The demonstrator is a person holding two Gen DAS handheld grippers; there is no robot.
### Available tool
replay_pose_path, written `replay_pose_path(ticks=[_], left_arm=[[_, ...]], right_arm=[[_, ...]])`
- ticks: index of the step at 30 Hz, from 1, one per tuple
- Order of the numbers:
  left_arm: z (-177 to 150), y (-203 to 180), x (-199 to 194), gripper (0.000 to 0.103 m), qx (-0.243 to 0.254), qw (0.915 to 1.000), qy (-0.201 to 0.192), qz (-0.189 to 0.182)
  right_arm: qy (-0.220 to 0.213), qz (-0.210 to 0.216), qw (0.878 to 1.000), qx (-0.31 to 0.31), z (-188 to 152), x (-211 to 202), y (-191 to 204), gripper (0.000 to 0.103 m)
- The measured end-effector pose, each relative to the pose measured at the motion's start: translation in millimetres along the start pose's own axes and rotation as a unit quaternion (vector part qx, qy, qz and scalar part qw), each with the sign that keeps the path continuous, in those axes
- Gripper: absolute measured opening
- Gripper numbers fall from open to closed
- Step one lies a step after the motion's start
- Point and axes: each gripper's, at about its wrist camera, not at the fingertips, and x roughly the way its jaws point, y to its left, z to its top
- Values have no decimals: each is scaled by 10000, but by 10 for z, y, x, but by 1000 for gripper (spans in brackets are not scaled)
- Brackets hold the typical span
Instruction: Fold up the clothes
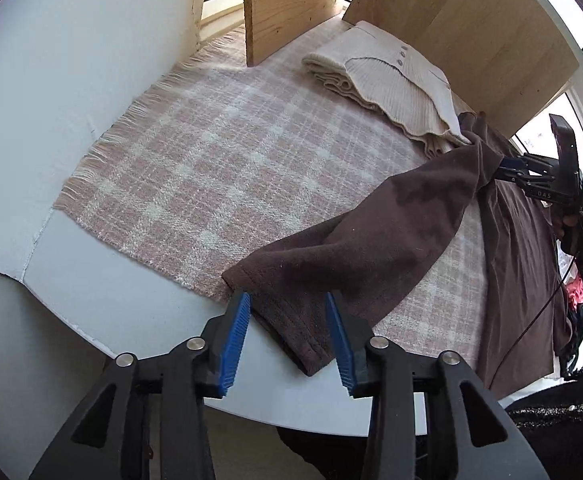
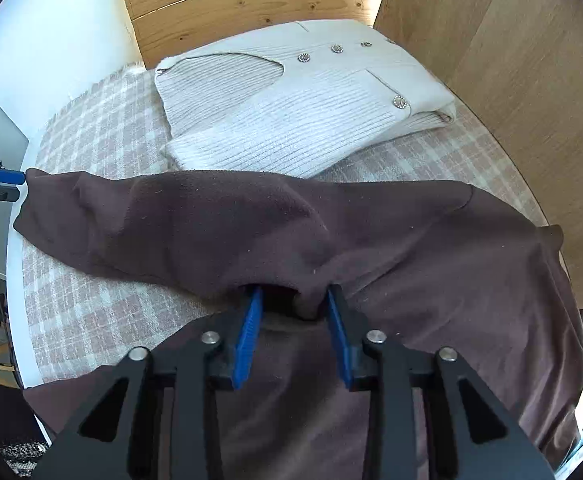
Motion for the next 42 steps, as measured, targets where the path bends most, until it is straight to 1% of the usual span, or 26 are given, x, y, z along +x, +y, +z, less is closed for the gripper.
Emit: replay_pose_path(ticks=[2, 3, 4, 6, 10, 11, 13, 14, 16, 17, 19, 20, 21, 22, 23, 26, 30, 31, 33, 35, 36, 37, 38, 40, 41, 42], left_arm=[[21, -18, 95, 41, 17, 10000, 69, 23], [22, -12, 122, 38, 3, 9999, 97, 33], [23, -6, 149, 22, -11, 9999, 125, 42], [25, 7, 204, 1, -39, 9998, 182, 62], [-83, -71, 93, 0, 116, 9996, 227, -107], [-119, -108, 40, 0, 221, 9995, 203, -66], [-128, -87, -83, 3, 235, 9997, 65, 86], [-114, -53, -134, 8, 202, 9997, -24, 165], [-39, 41, -150, 55, 155, 9992, -192, 318], [13, 66, -113, 57, 202, 9987, -229, 419], [100, 66, 29, 57, 449, 9971, -161, 586], [111, 39, 116, 51, 610, 9963, -66, 602], [113, 5, 174, 21, 736, 9956, 33, 576], [119, -31, 193, 5, 803, 9951, 107, 572], [125, -67, 212, 3, 869, 9944, 181, 567], [169, -159, 202, 3, 1018, 9929, 299, 544], [410, -51, -580, 3, 844, 9928, -492, 691], [437, -5, -801, 3, 820, 9916, -672, 746], [431, 92, -1095, 3, 786, 9908, -834, 721], [347, 157, -1040, 4, 828, 9916, -632, 761], [300, 187, -971, 8, 849, 9920, -494, 796], [254, 225, -858, 14, 855, 9915, -320, 924], [204, 270, -700, 15, 847, 9899, -98, 1132], [100, 339, -446, 14, 839, 9863, 287, 1389], [67, 355, -404, 15, 820, 9862, 324, 1403], [49, 371, -416, 16, 771, 9869, 284, 1387]], right_arm=[[-44, 128, 9996, 247, -25, -47, -108, 8], [-67, 180, 9992, 353, -38, -74, -154, 8], [-90, 189, 9990, 388, -52, -113, -170, 8], [-136, 207, 9986, 459, -79, -191, -201, 7], [16, 213, 9991, 380, -123, -255, -195, 8], [103, 266, 9990, 336, -127, -251, -200, 8], [288, 116, 9995, 91, -147, -228, -169, 8], [382, 30, 9993, -18, -160, -210, -159, 7], [486, 26, 9988, -6, -188, -176, -185, 7], [518, 28, 9987, 1, -201, -164, -197, 7], [471, -14, 9989, 48, -214, -163, -215, 7], [447, 18, 9989, 112, -219, -163, -231, 7], [426, 26, 9989, 167, -220, -164, -245, 7], [382, 13, 9990, 210, -211, -177, -251, 7], [314, 31, 9992, 248, -193, -209, -254, 7], [-38, 113, 9987, 488, -93, -402, -287, 7], [-713, 323, 9936, 810, 17, -780, -247, 7], [-729, 397, 9932, 818, 9, -771, -200, 7], [-310, 705, 9948, 666, -29, -512, -68, 10], [228, 837, 9950, 496, -89, -243, 30, 14], [536, 844, 9942, 405, -127, -106, 69, 17], [818, 857, 9924, 331, -160, 5, 96, 17], [949, 906, 9908, 322, -169, -8, 74, 17], [756, 1129, 9902, 327, -117, -207, -56, 18], [591, 1217, 9899, 414, -54, -318, -165, 28], [391, 1174, 9911, 486, 39, -388, -282, 46]])
